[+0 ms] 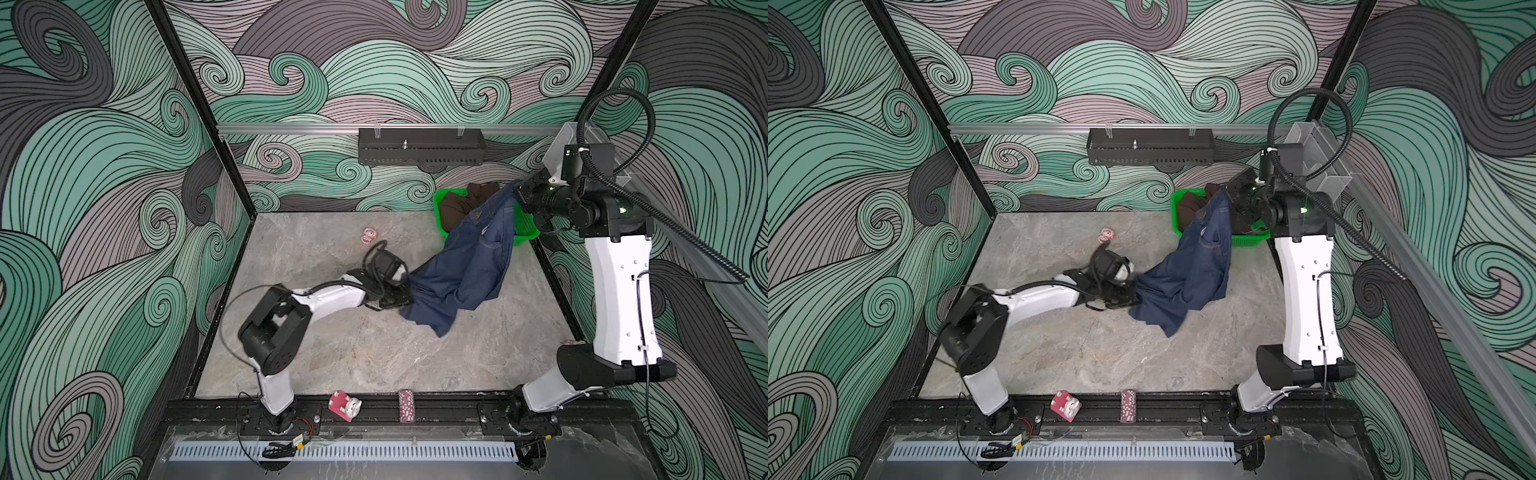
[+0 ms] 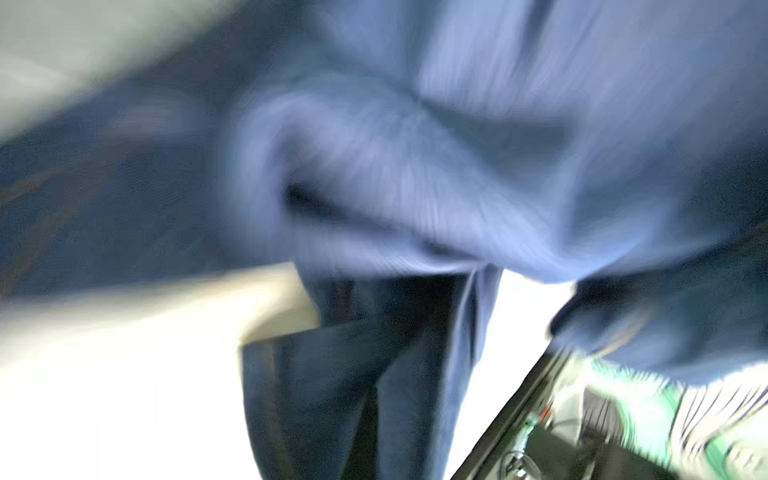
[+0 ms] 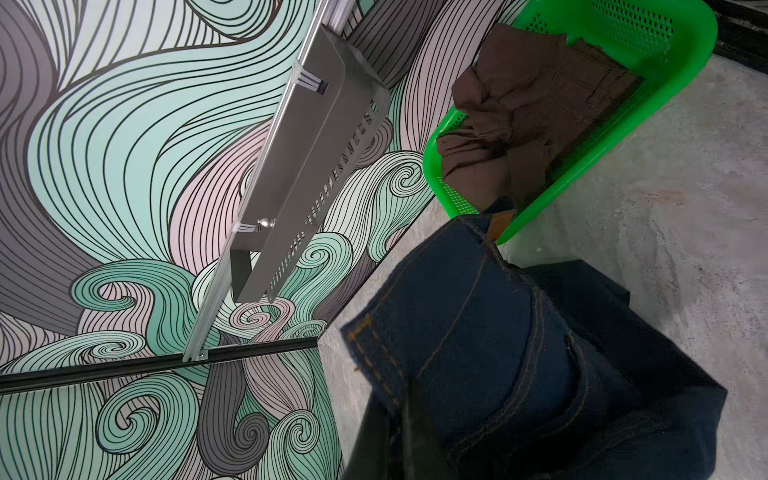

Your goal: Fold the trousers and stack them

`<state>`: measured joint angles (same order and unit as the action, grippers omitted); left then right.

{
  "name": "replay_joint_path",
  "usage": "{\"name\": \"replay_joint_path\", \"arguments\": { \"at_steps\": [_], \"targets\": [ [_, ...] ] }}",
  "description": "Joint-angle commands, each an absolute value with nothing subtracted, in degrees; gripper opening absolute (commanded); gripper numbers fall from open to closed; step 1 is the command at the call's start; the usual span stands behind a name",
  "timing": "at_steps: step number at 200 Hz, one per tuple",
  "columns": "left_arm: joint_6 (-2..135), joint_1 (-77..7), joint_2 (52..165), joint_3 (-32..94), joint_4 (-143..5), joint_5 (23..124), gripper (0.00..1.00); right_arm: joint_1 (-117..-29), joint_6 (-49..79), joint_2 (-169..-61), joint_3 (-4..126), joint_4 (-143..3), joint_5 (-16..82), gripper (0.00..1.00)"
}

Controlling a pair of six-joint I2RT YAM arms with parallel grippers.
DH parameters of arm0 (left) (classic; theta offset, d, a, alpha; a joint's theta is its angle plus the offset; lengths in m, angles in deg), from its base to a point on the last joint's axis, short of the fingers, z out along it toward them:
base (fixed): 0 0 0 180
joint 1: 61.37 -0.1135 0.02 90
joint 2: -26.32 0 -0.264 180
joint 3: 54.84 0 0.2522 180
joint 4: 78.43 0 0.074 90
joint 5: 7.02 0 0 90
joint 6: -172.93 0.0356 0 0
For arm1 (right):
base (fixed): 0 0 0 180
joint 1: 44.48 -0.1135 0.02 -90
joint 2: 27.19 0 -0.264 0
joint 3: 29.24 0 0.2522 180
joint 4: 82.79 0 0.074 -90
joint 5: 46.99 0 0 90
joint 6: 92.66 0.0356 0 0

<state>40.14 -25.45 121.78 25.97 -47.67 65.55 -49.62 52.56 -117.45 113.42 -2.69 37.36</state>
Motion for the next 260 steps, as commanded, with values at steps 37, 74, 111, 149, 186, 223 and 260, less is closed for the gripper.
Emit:
{"name": "replay_joint_path", "arguments": {
  "at_steps": [37, 74, 111, 149, 186, 223, 260],
  "targets": [
    [50.9, -47.2, 89.6, 37.3, -19.0, 103.7, 0.00, -48.6, 55.4, -111.5, 103.6, -8.5, 38.8, 0.00],
    [55.3, -48.8, 88.5, 42.3, -13.2, 119.4, 0.00, -44.1, 56.6, -108.6, 95.0, -9.6, 40.1, 0.00],
    [56.5, -50.1, 88.4, 40.4, -13.2, 123.9, 0.00, -39.7, 59.0, -104.6, 85.6, -12.1, 36.6, 0.00],
    [55.0, -50.7, 91.8, 38.0, -14.1, 116.3, 0.23, -39.6, 61.3, -103.3, 84.3, -14.0, 32.4, 0.00],
    [53.0, -50.5, 95.3, 39.9, -11.2, 101.3, 0.68, -39.7, 63.4, -103.9, 86.7, -14.6, 30.4, 0.00],
    [45.2, -44.0, 95.3, 39.9, -9.7, 89.3, 0.63, -41.3, 66.4, -106.1, 91.3, -15.0, 26.7, 0.00],
    [38.0, -28.2, 96.7, 35.9, -14.8, 76.5, 0.42, -43.5, 70.5, -109.8, 100.8, -16.8, 24.9, 0.00]
  ]
}}
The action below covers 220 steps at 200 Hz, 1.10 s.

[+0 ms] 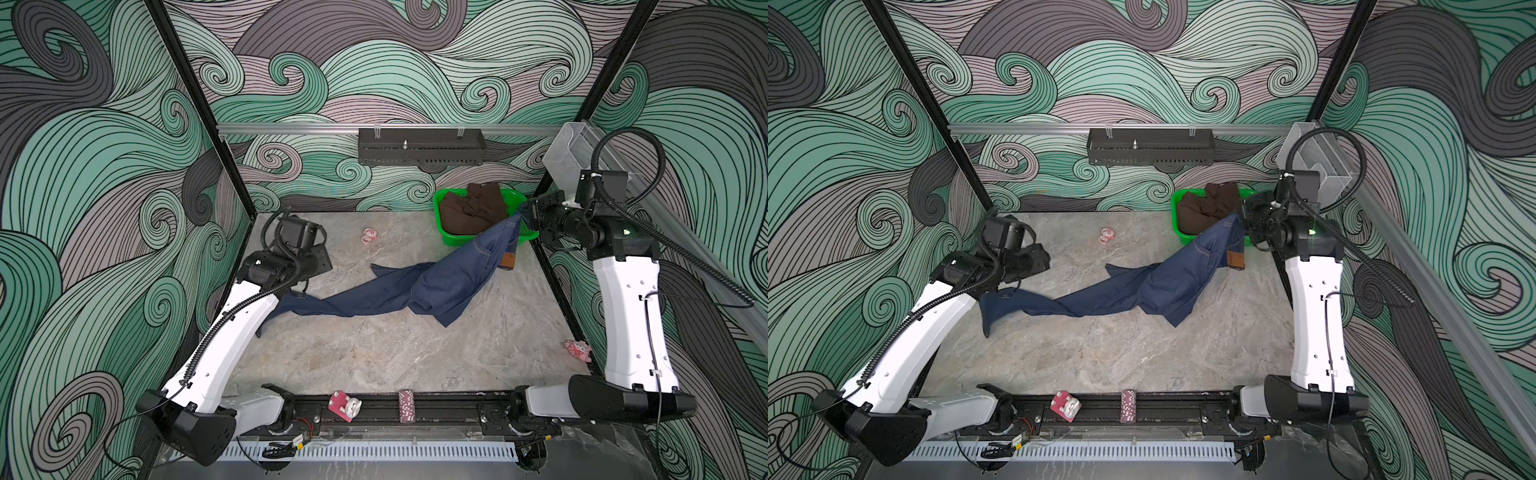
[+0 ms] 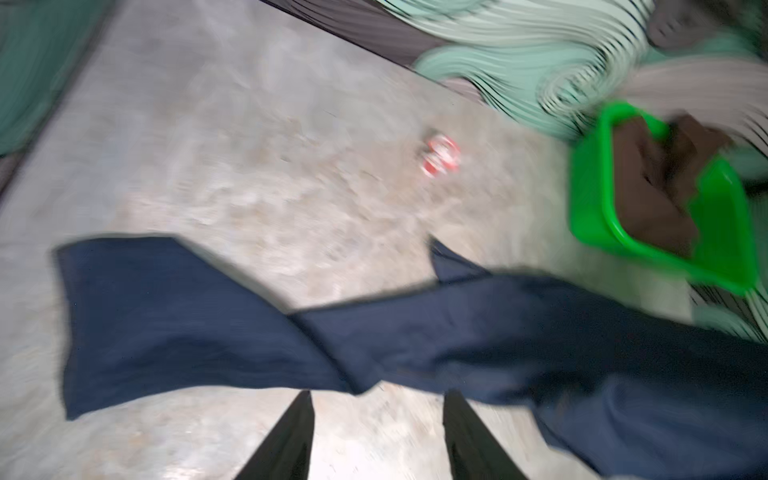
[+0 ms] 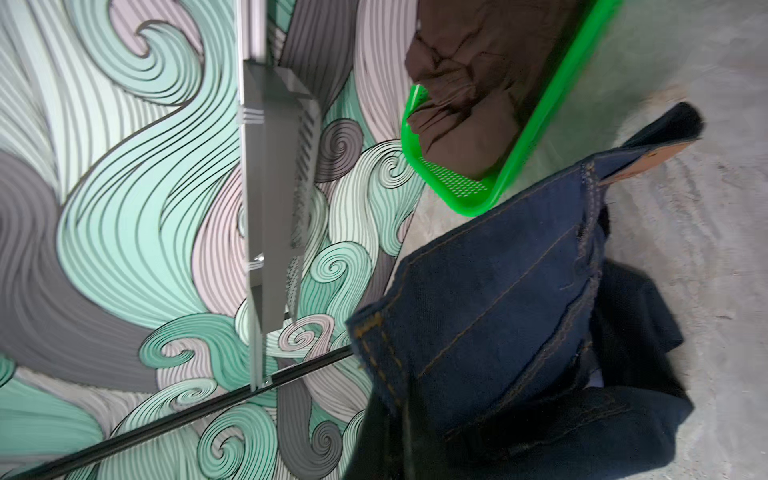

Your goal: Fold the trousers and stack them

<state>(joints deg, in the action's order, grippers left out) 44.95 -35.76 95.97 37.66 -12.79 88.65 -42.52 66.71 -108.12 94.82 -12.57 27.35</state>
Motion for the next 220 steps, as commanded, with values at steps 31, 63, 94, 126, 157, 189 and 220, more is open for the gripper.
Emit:
{"name": "replay_joint_path", "arguments": {
  "at_steps": [31, 63, 94, 126, 157, 189, 220],
  "targets": [
    [34.8, -18.5, 98.4, 28.8, -23.2, 75.9, 0.23, -44.5, 70.8, -114.7, 109.6, -15.1, 25.1, 0.00],
    [32.1, -12.8, 103.9, 25.4, -30.1, 77.3, 0.26, -46.0, 72.1, -116.8, 111.0, -16.1, 26.4, 0.00],
    [30.9, -10.2, 111.5, 25.5, -36.4, 78.7, 0.40, -47.7, 74.1, -119.5, 115.1, -17.4, 26.8, 0.00],
    [29.6, -9.5, 118.6, 26.2, -43.9, 76.6, 0.52, -50.0, 77.4, -125.7, 128.9, -16.7, 27.0, 0.00],
    [29.4, -8.3, 123.7, 27.2, -47.7, 76.2, 0.60, -52.2, 82.3, -131.3, 139.9, -19.4, 27.9, 0.00],
    [28.6, -8.2, 128.0, 28.2, -49.4, 79.7, 0.66, -54.4, 83.8, -131.8, 139.3, -22.4, 28.3, 0.00],
    [27.9, -8.6, 133.3, 34.1, -43.8, 85.2, 0.69, -54.8, 82.2, -129.8, 134.7, -21.8, 28.3, 0.00]
  ]
}}
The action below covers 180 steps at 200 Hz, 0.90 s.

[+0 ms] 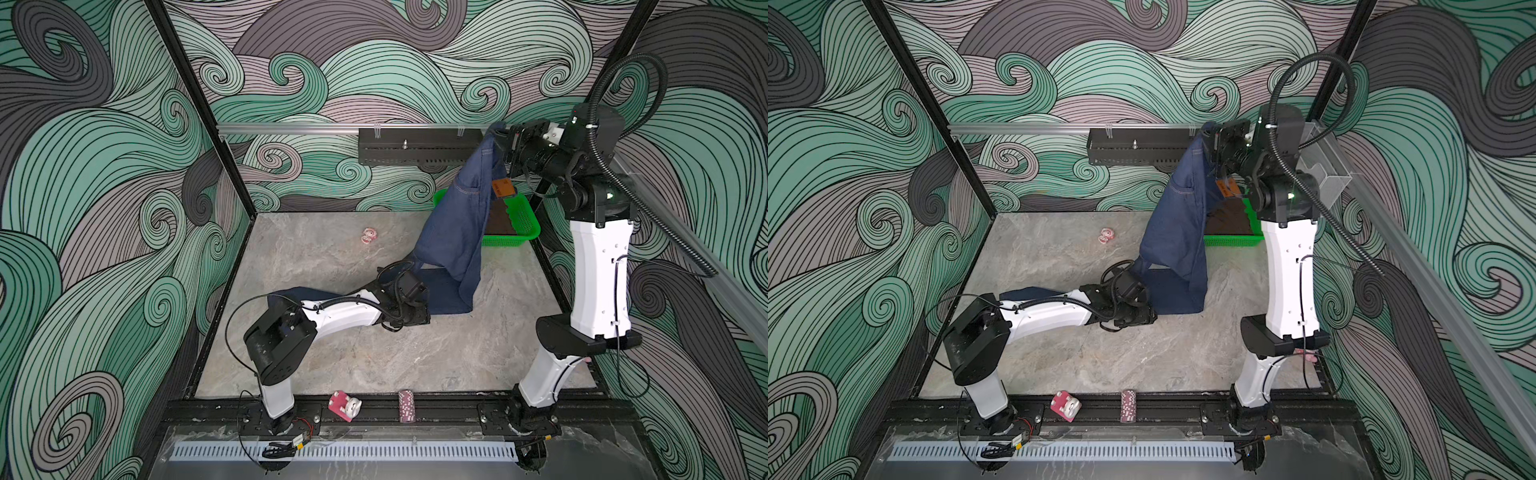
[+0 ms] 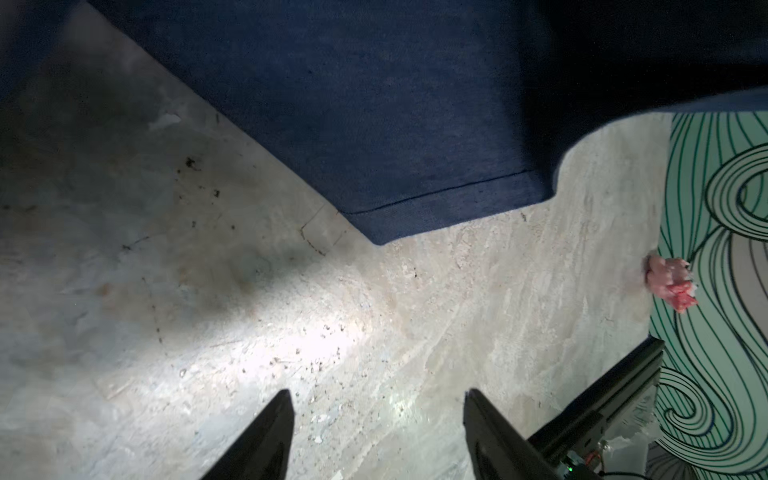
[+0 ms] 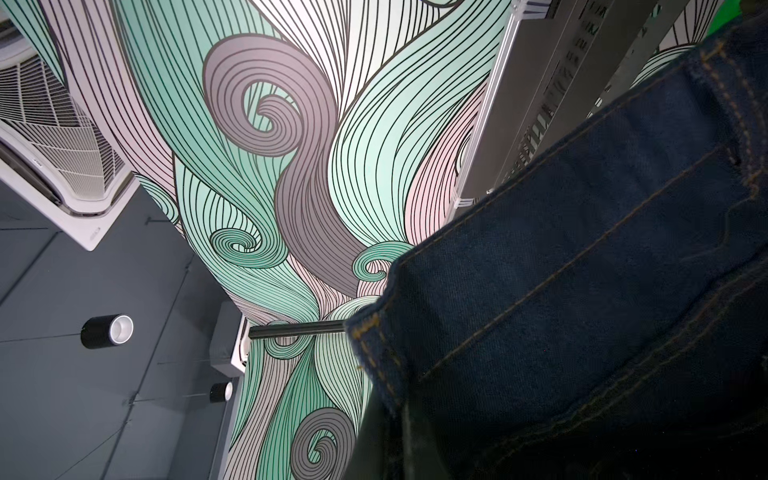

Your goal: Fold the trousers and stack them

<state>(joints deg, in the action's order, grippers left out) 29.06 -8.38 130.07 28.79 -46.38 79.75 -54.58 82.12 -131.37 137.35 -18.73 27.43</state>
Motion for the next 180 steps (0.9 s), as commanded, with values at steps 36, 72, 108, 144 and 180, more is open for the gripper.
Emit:
{"name": "replay_joint_path", "arguments": {
  "at_steps": [36, 72, 108, 144, 180],
  "targets": [
    [26.9, -9.8, 139.0, 39.1, -40.8, 87.0, 0.71, -54.5, 79.1, -126.3, 127.1, -21.8, 29.4, 0.00],
    [25.9, -10.5, 143.5, 42.4, -37.7, 87.7, 0.73, -53.4, 77.0, -123.2, 119.5, -22.4, 30.0, 0.00],
    [25.4, -11.3, 147.7, 46.9, -34.1, 88.3, 0.77, -52.4, 76.2, -121.5, 115.0, -23.8, 30.1, 0.00],
    [24.1, -11.4, 151.4, 52.1, -32.9, 88.0, 0.79, -50.9, 75.9, -119.8, 111.0, -25.3, 29.7, 0.00],
    [23.5, -11.5, 155.6, 57.2, -28.3, 86.6, 0.73, -49.1, 76.6, -118.2, 107.1, -27.3, 29.3, 0.00]
  ]
}}
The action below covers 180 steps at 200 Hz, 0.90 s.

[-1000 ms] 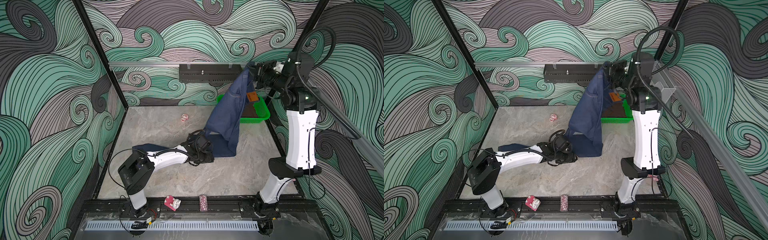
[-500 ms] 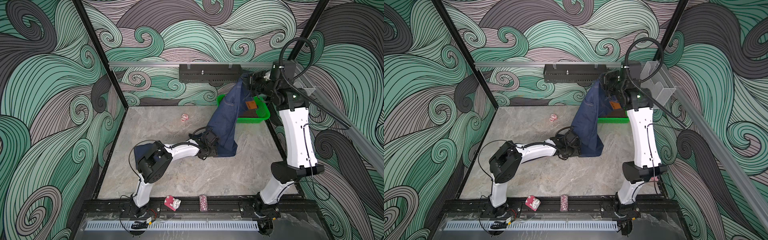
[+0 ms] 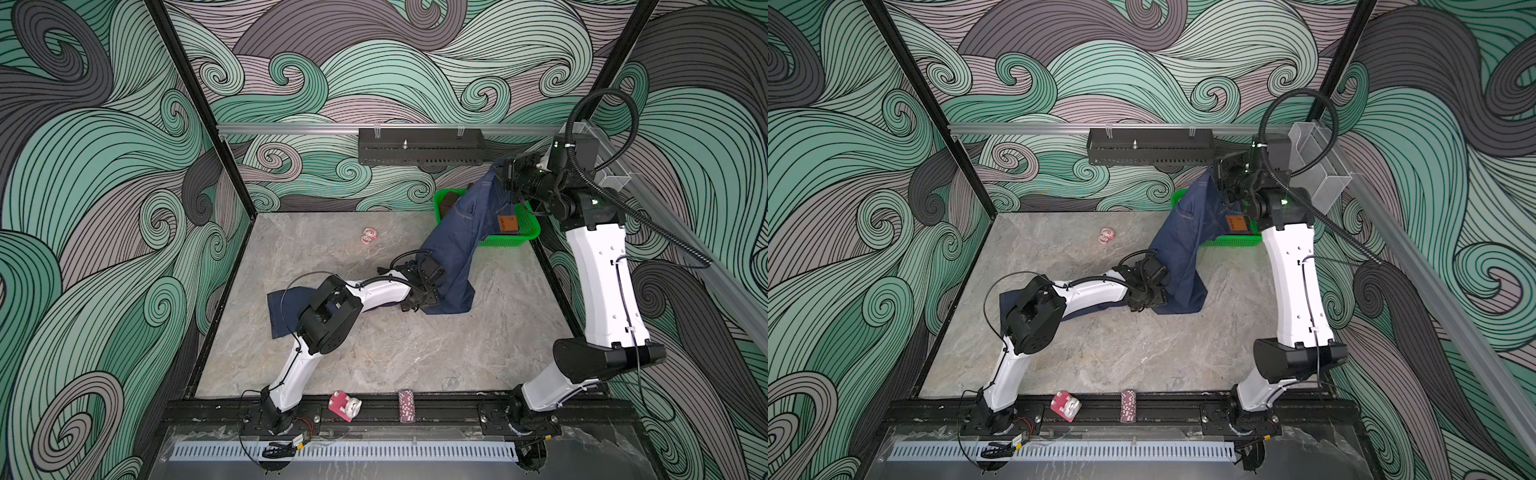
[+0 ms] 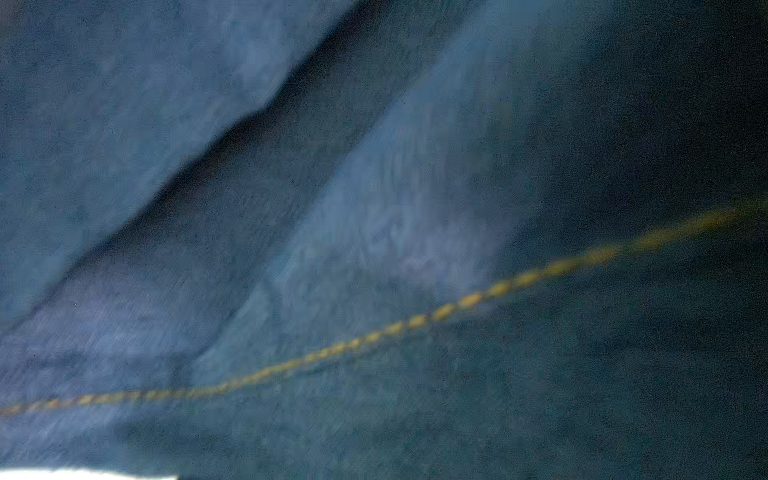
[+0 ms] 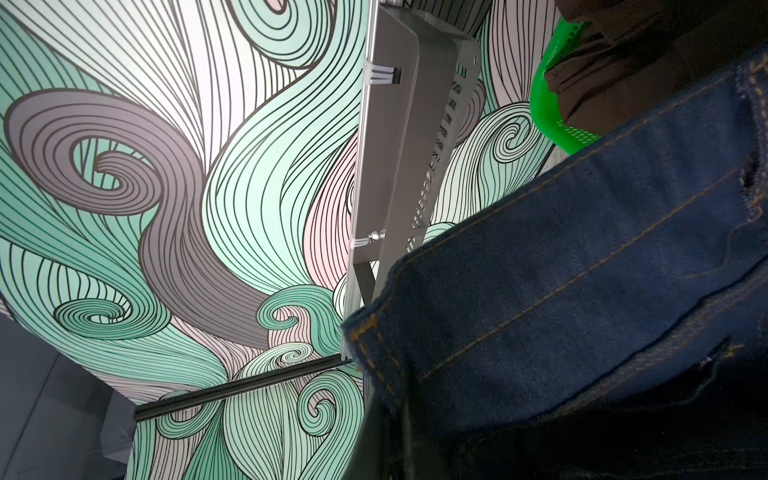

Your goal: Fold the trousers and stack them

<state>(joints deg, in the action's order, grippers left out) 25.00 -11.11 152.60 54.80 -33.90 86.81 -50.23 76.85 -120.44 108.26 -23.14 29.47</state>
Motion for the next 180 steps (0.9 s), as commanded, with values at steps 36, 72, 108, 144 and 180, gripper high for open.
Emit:
{"name": "replay_joint_path", "arguments": {
  "at_steps": [36, 72, 108, 144, 180],
  "targets": [
    [21.8, -12.0, 157.3, 57.2, -26.5, 86.1, 0.48, -47.7, 76.7, -117.5, 105.0, -27.8, 28.9, 0.00],
    [22.5, -13.1, 156.2, 57.6, -26.1, 87.3, 0.07, -46.7, 76.8, -116.8, 102.9, -28.4, 28.8, 0.00],
    [24.2, -17.4, 144.6, 50.1, -28.9, 88.4, 0.00, -44.9, 76.5, -115.7, 100.9, -28.4, 29.2, 0.00],
    [28.7, -27.6, 120.5, 35.2, -28.7, 87.6, 0.00, -42.4, 74.9, -113.7, 96.8, -28.4, 30.6, 0.00],
    [35.0, -40.5, 98.7, 27.0, -22.6, 88.9, 0.00, -41.2, 72.4, -111.7, 90.2, -28.8, 32.3, 0.00]
  ]
}}
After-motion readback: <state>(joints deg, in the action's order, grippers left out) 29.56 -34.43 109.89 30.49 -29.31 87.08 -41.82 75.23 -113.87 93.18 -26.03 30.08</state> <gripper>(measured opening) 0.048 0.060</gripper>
